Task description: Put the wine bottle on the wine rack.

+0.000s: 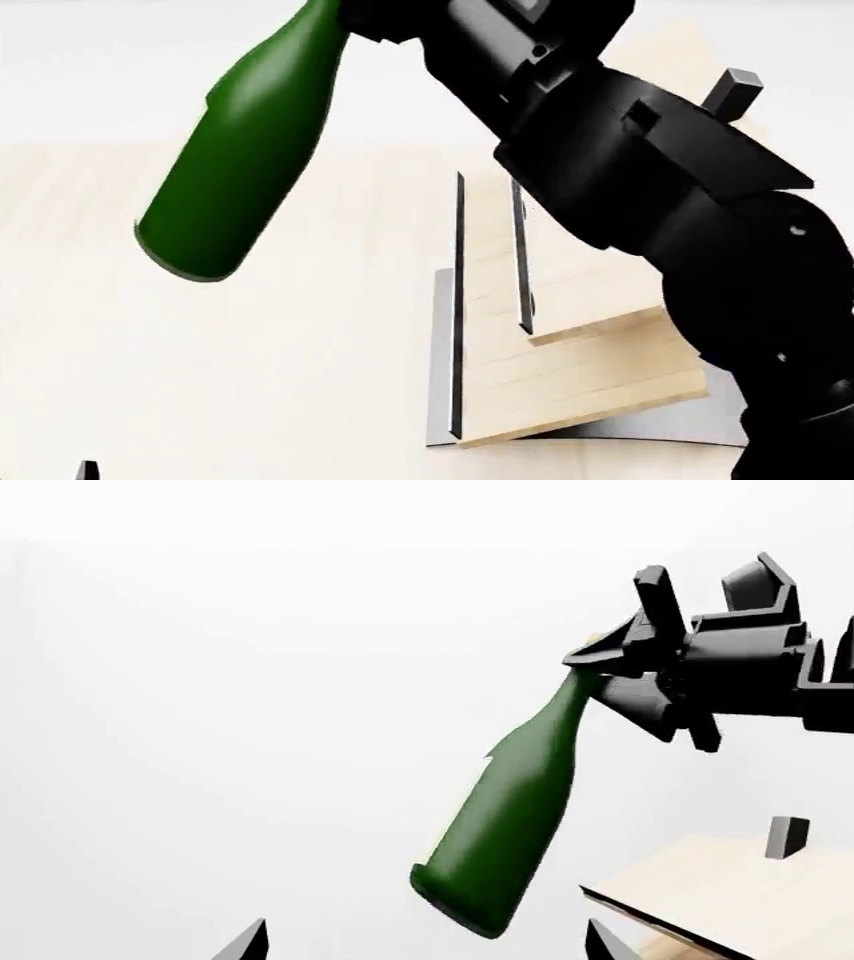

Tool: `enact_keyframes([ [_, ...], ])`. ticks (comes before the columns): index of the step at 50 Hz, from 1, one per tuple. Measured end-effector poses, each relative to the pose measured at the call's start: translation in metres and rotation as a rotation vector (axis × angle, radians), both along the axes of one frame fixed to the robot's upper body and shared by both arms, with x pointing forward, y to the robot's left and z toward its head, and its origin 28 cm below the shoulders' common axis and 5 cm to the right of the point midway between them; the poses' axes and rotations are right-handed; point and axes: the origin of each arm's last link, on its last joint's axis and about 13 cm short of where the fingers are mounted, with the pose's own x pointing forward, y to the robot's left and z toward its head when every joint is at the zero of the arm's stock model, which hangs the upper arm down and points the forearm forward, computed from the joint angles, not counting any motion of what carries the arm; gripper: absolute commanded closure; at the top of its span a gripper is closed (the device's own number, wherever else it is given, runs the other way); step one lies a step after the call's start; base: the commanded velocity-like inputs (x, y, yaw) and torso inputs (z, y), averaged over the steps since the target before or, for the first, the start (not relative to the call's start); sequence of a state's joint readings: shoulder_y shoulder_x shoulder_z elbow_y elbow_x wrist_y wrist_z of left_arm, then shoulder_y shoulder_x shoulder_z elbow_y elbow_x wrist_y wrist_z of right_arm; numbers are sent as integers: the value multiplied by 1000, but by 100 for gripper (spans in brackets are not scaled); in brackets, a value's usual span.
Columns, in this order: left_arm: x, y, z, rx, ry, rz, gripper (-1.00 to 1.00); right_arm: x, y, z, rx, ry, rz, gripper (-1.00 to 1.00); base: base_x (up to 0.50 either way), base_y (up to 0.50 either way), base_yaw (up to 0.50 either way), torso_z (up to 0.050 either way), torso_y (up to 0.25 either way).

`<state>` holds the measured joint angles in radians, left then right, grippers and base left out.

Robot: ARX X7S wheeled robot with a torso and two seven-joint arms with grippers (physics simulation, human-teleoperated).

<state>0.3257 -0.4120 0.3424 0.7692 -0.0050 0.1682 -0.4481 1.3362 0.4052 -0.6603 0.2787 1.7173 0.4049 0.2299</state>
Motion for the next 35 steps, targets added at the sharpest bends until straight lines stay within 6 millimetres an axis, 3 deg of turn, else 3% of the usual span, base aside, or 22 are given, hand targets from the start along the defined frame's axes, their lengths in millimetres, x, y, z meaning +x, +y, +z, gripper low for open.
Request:
enact_keyframes([
  [20,0,0,-1,3,3,0,-100,-4,-61,11,313,117,-91,100,0,0,0,0,1],
  [35,1,-1,-1,5,5,-1,-100,-5,-102,5,469,156,-164,100,0,0,0,0,1],
])
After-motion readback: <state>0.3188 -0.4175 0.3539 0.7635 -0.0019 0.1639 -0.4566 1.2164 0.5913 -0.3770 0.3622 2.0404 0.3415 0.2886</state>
